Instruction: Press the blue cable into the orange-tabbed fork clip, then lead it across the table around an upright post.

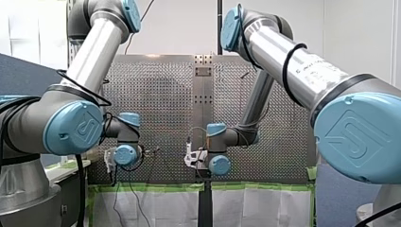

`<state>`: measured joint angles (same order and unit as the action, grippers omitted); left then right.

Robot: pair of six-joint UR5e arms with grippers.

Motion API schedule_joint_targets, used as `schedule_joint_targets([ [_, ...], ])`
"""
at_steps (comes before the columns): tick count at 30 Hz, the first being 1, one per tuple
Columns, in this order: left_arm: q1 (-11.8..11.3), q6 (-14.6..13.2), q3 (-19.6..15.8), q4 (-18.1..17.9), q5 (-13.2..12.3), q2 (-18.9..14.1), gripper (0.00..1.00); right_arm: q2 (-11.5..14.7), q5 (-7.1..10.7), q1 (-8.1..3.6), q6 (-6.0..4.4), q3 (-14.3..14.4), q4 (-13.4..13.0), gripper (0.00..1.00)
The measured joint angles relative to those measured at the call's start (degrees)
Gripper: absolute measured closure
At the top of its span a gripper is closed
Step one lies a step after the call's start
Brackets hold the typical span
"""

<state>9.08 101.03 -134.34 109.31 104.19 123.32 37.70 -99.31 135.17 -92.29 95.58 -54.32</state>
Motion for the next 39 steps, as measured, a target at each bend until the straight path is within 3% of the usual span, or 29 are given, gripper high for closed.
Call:
schedule_joint_targets([
  [13,-1.0,-0.4,4.2,1.0,0.8,6.7,1.0,-6.2,0.6,-1.14,0.22,-6.3,4.8,1.0],
  [24,-1.4,-0.5,9.1,5.8,0.4,8.5,1.0,-6.6,0.6,-3.08,0.25,-9.5,8.2,1.0],
  [39,-3.6,-0.2,12.8,10.0,-1.0,8.5,1.0,-6.5,0.6,-3.7,0.33,-9.8,9.0,1.0],
])
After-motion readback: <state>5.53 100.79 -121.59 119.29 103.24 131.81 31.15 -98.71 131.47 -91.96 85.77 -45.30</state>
